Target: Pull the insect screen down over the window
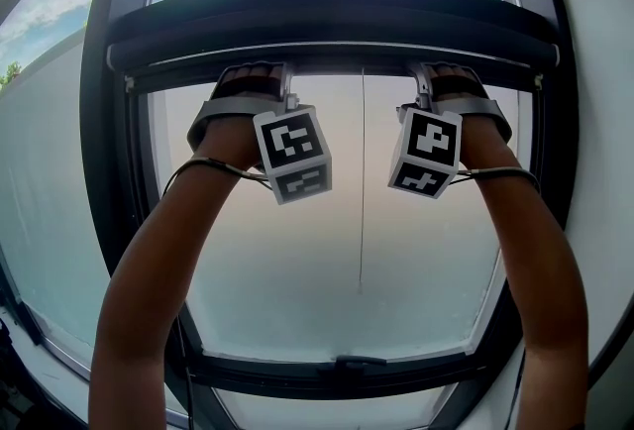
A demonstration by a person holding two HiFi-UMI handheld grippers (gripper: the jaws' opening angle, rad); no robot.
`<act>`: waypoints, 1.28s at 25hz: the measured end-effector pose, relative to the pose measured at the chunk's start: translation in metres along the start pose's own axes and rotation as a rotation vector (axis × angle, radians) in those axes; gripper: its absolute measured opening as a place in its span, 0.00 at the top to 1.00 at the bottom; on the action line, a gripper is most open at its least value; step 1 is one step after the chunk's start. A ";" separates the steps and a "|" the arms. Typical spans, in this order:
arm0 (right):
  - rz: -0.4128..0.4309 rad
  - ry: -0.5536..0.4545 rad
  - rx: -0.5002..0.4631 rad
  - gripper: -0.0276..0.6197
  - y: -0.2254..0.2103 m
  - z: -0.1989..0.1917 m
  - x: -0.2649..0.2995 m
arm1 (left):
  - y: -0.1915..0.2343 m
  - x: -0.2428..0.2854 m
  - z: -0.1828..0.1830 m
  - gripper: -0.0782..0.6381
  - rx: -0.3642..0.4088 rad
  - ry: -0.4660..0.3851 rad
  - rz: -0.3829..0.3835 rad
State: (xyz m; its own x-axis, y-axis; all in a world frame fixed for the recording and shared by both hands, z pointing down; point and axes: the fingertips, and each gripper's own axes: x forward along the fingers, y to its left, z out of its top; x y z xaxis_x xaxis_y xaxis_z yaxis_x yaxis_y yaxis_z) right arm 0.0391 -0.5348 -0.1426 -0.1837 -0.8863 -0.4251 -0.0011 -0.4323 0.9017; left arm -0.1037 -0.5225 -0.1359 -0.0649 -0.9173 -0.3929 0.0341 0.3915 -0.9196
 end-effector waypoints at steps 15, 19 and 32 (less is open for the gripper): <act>0.082 0.010 -0.011 0.49 0.016 0.001 -0.008 | -0.013 -0.006 0.001 0.40 -0.019 -0.003 -0.033; 0.094 0.005 -0.020 0.49 0.037 0.002 -0.020 | -0.033 -0.017 0.002 0.40 -0.010 -0.010 -0.023; 0.114 0.005 0.006 0.49 0.080 0.000 -0.041 | -0.075 -0.036 0.007 0.40 -0.010 -0.006 -0.032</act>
State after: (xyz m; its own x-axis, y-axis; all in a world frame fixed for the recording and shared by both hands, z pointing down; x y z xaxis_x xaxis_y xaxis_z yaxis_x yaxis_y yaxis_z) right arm 0.0468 -0.5333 -0.0532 -0.1785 -0.9303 -0.3205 0.0132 -0.3280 0.9446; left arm -0.0968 -0.5195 -0.0524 -0.0595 -0.9298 -0.3633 0.0219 0.3626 -0.9317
